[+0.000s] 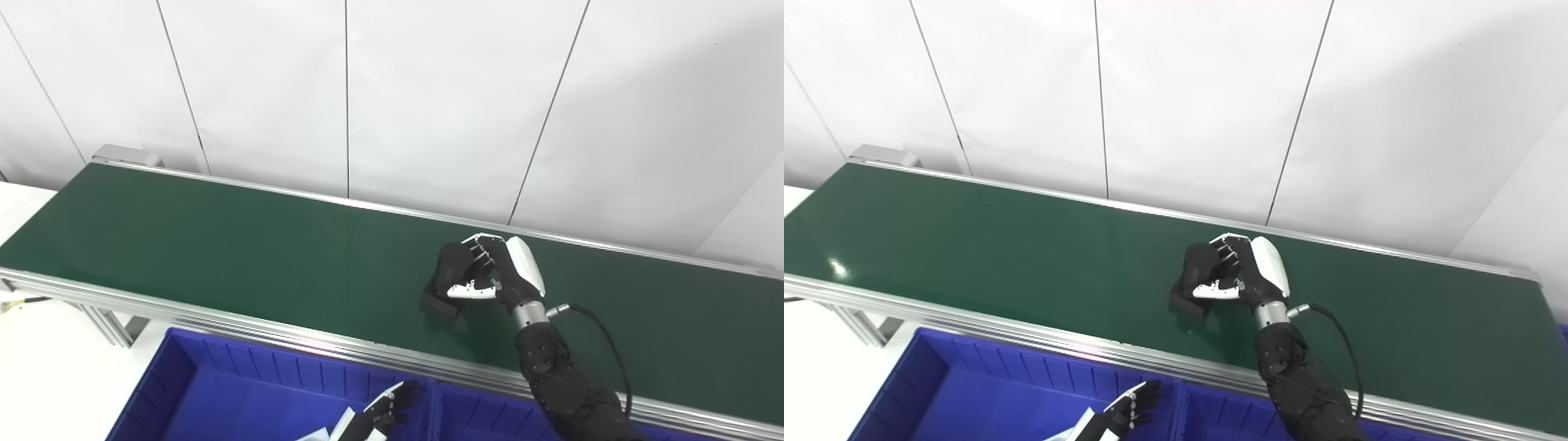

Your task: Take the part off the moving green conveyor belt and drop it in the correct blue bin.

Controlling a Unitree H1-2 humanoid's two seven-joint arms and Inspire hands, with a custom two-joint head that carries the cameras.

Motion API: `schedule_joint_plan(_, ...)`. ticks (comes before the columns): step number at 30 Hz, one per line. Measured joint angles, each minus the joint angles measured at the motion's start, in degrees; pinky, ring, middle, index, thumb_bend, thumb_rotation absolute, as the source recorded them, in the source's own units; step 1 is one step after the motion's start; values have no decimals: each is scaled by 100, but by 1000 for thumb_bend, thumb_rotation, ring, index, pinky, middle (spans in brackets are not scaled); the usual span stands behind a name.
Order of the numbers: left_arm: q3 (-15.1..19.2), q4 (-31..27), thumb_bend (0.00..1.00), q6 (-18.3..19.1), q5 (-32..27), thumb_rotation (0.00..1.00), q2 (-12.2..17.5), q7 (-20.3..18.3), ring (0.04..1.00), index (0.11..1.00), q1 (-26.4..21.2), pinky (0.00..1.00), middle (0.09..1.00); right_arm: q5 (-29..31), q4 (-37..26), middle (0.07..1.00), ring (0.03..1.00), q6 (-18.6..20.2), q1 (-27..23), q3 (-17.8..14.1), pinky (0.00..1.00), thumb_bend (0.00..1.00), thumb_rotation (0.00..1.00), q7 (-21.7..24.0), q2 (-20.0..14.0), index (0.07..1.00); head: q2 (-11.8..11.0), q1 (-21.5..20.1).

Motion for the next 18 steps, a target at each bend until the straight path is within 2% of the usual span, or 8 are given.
schedule_joint_plan(6,94,0,807,0,-3,996,-41,-137,922,896,6,908,914,10,-4,501,453,-2,0,-24,445,520,0,98,-76,476,0,-9)
schedule_joint_plan(15,154,0,806,0,3,1000,-101,-141,924,902,16,908,916,68,-73,500,450,-5,9,-68,446,520,0,322,-187,483,0,-18)
schedule_joint_plan(18,156,0,808,0,3,999,-108,-141,930,903,18,922,919,75,-309,495,440,-5,95,-80,434,519,0,489,-259,496,17,-70)
